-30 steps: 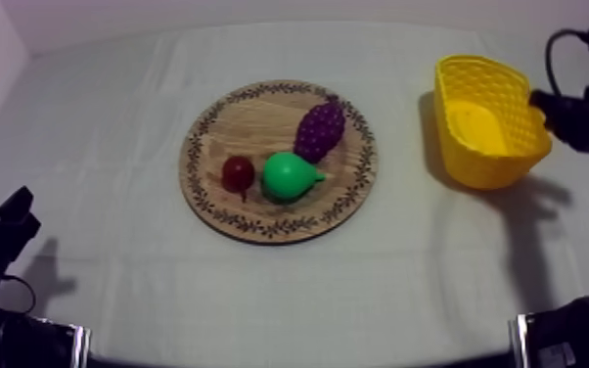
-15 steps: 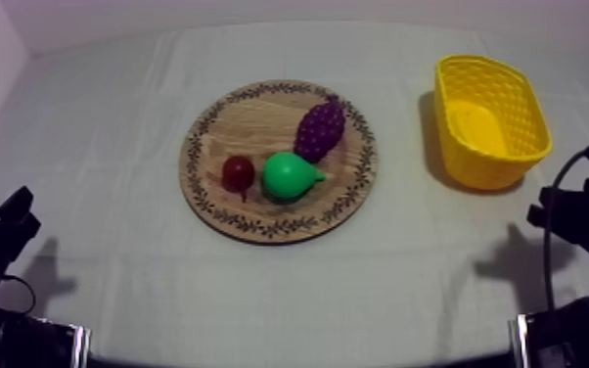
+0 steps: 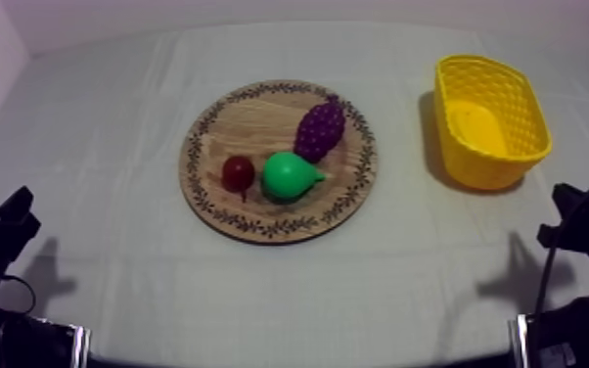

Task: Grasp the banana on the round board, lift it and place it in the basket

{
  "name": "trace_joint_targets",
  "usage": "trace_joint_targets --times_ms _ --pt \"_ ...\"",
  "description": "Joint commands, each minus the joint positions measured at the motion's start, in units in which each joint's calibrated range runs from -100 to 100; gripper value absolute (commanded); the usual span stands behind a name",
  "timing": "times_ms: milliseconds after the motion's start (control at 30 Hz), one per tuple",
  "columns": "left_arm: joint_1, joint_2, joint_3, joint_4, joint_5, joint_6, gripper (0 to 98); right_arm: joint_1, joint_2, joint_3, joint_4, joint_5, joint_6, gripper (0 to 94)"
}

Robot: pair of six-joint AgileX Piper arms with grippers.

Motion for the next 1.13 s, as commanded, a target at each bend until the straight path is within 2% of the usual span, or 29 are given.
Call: trace_joint_targets --times_ms 0,200,400,533,1100 --pt "0.0 0.0 0.0 -0.02 0.0 0.0 0.1 0.0 -1.6 -0.1 0.1 0.6 -2.3 0.5" --pt "0.0 0.0 0.0 -0.02 0.0 0.0 0.1 0.4 -2.3 0.4 0.4 -0.8 -2.3 0.5" --pt "0.0 0.0 0.0 -0.02 0.0 0.0 0.1 0.5 -2.4 0.8 0.6 -2.2 3.4 0.5" --pt "0.0 0.0 0.0 -0.02 0.0 0.0 0.1 0.6 -2.4 0.9 0.6 -2.4 5.5 0.5" --pt "0.0 0.0 0.0 -0.02 0.0 0.0 0.1 0.6 -2.4 0.9 0.6 -2.4 5.8 0.5"
